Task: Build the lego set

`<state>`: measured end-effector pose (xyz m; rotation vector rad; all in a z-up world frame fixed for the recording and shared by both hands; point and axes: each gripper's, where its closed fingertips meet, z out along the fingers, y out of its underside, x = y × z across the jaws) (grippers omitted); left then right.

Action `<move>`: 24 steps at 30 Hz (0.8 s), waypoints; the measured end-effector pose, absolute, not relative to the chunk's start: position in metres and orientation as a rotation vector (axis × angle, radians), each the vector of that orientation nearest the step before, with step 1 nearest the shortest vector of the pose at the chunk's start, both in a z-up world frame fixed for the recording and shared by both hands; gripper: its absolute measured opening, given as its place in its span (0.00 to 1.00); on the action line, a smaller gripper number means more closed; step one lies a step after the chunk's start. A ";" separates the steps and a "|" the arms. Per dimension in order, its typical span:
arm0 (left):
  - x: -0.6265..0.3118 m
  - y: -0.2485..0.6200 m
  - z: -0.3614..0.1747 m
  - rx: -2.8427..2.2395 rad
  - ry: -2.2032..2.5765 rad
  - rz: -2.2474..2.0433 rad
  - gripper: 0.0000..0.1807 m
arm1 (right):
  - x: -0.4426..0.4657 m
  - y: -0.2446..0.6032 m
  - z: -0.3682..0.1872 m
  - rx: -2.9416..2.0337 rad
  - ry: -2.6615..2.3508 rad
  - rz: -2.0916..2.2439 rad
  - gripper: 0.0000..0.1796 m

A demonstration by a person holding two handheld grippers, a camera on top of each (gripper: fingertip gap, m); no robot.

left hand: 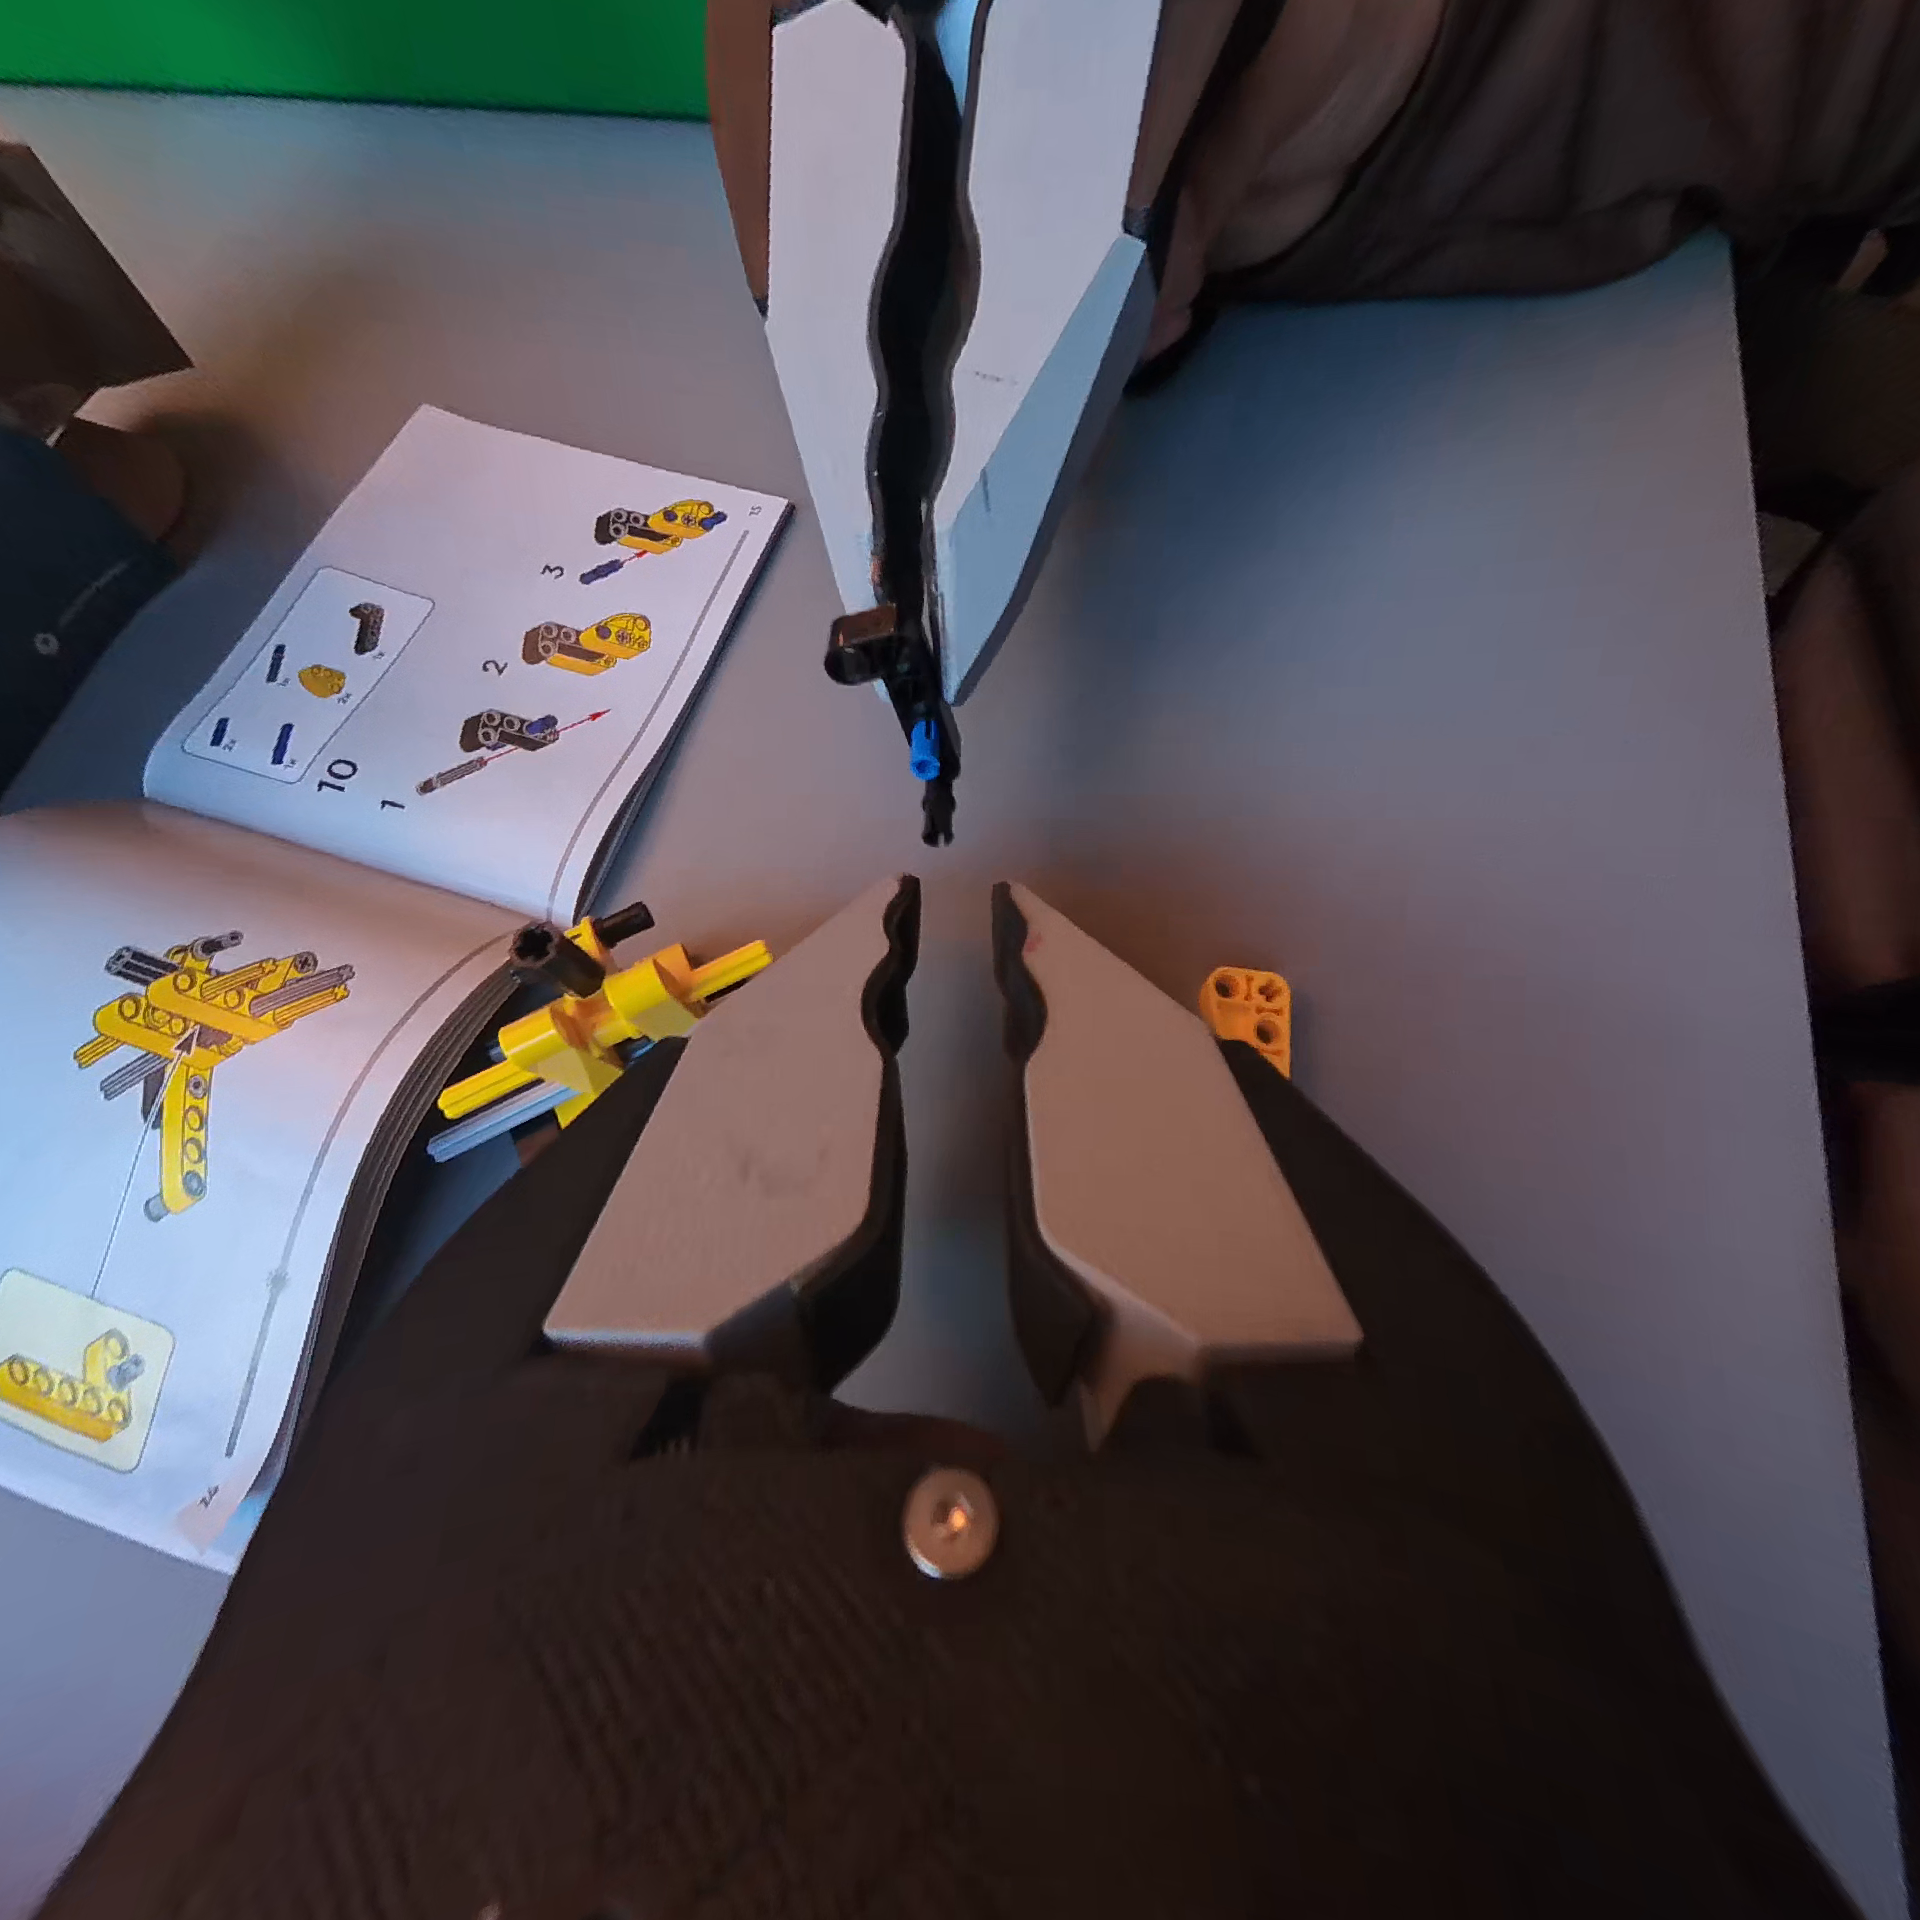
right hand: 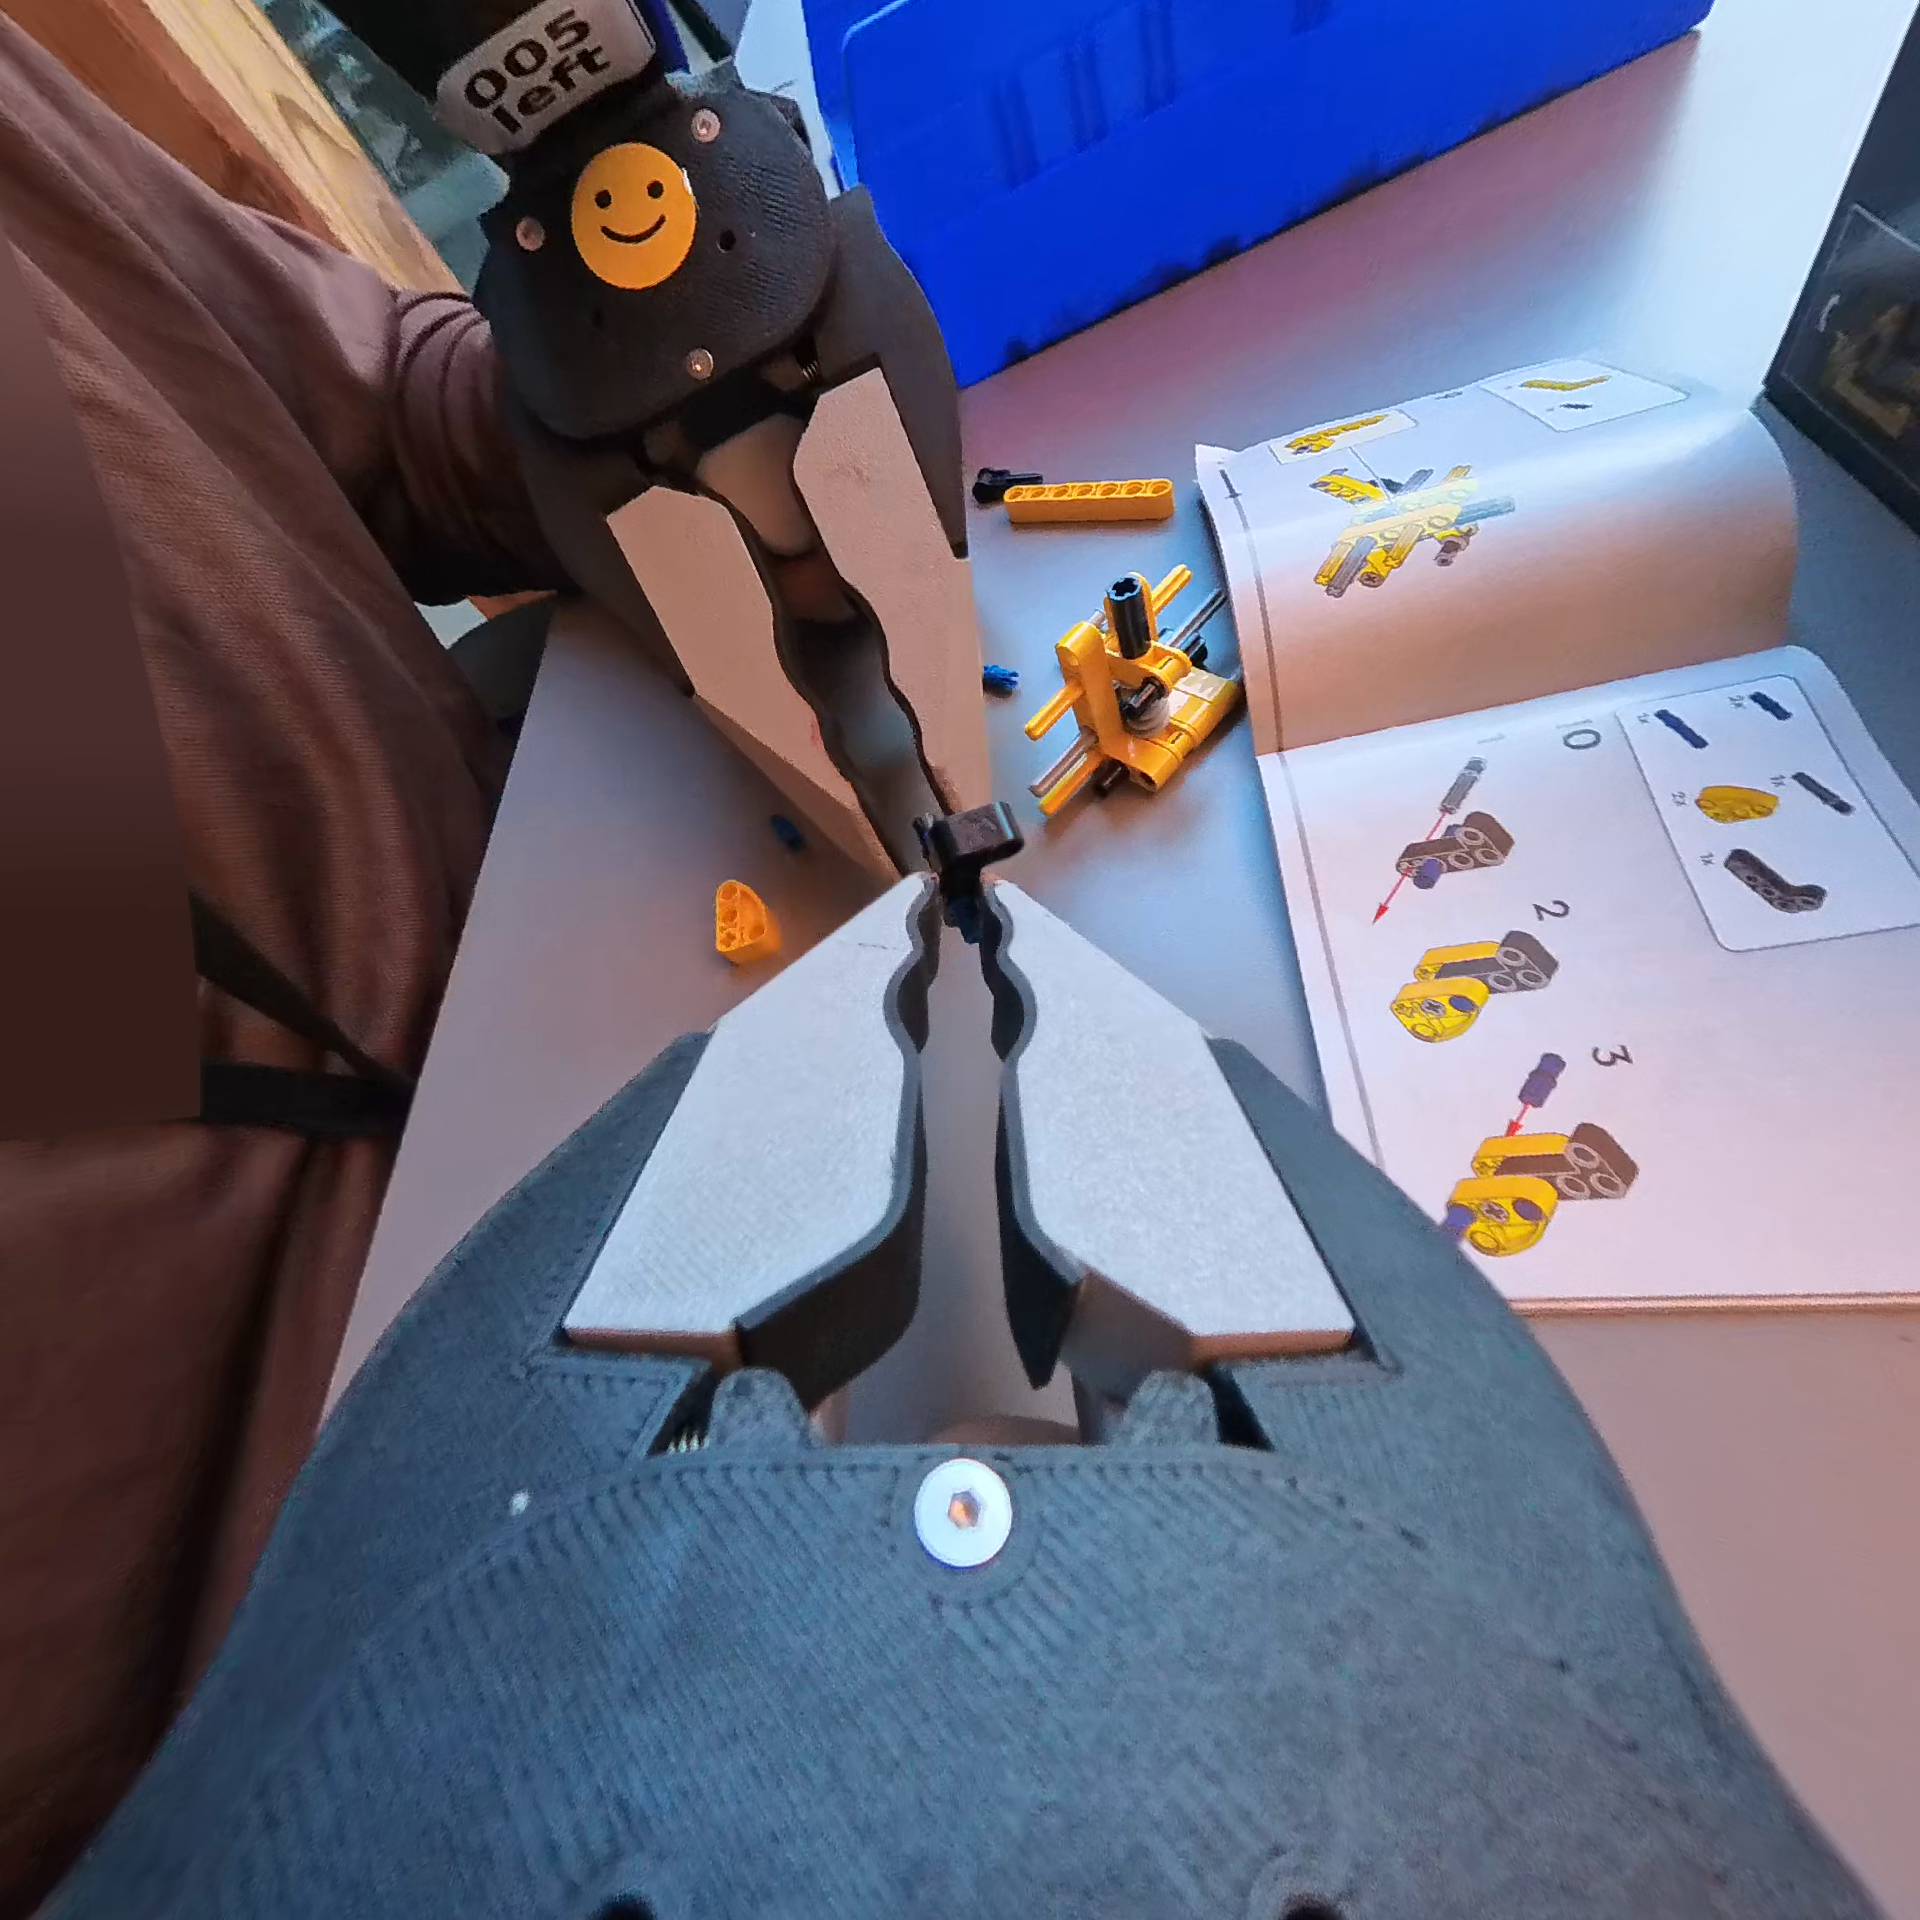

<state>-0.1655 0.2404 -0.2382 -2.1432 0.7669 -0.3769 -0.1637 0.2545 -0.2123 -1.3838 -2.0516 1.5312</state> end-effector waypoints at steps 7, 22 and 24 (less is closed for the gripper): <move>-0.162 0.240 -0.233 -2.109 0.762 -0.412 0.02 | -0.163 0.248 -0.216 -1.345 -2.096 1.483 0.02; -0.155 0.233 -0.232 -2.081 0.830 -0.439 0.01 | -0.156 0.236 -0.211 -1.145 -2.143 1.437 0.02; -0.153 0.232 -0.231 -2.072 0.843 -0.440 0.01 | -0.154 0.233 -0.213 -1.103 -2.175 1.402 0.02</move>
